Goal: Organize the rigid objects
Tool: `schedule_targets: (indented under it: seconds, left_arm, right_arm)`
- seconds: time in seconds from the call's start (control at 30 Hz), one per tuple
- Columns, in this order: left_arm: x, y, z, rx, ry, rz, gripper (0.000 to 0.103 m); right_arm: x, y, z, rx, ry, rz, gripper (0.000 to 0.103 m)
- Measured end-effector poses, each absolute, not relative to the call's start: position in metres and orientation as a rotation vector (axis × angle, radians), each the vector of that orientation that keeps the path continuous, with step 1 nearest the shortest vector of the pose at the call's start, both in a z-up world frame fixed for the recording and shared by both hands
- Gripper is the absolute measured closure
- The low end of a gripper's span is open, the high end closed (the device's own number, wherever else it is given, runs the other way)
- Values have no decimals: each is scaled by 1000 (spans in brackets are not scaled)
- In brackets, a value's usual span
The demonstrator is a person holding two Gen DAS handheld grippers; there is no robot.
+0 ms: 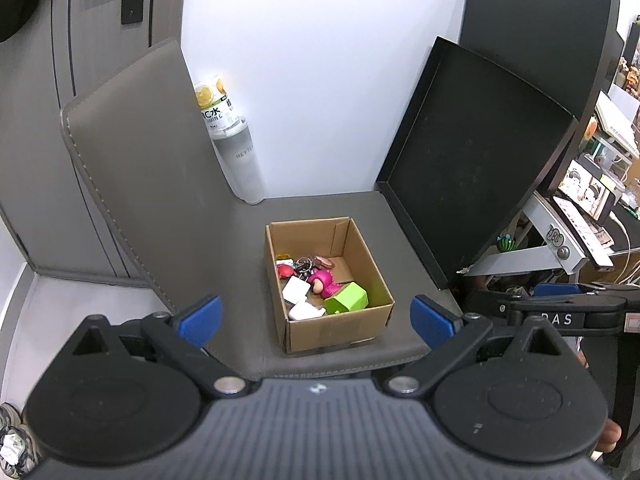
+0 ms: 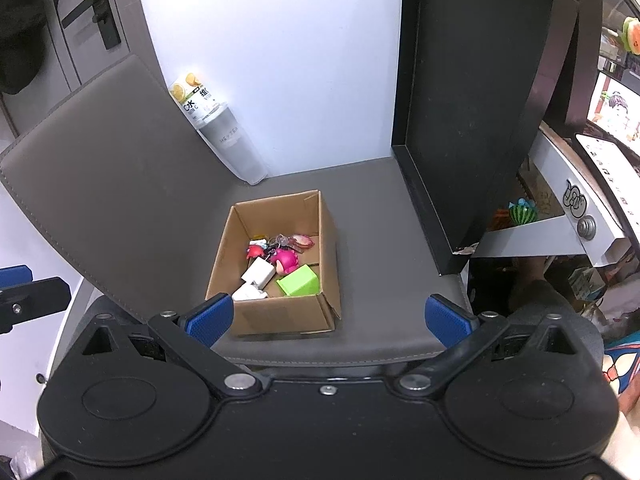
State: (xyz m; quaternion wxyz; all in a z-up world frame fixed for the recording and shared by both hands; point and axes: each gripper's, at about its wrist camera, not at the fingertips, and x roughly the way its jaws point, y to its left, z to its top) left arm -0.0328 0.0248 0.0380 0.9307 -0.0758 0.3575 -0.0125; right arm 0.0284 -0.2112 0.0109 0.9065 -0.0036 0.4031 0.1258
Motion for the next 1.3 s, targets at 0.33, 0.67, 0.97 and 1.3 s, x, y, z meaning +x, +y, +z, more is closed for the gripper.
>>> schedule_targets:
  seconds: [0.33,0.67,0.97,1.3]
  left_arm:
    - [-30,28,35,-191,759,-50,3]
    - [-28,29,28,-188,775,-28,3]
    - [-25,30,22,-202,799,-38,3]
    - [-24,29,20,-196,803,-28,3]
  right_arm:
    - [28,-207,10,-28,833,261,0]
    - [27,-206,11,-41,831,255,0]
    - [27,-207,10,-42,830,260,0]
    - [27,-207,10,-50,832,265,0]
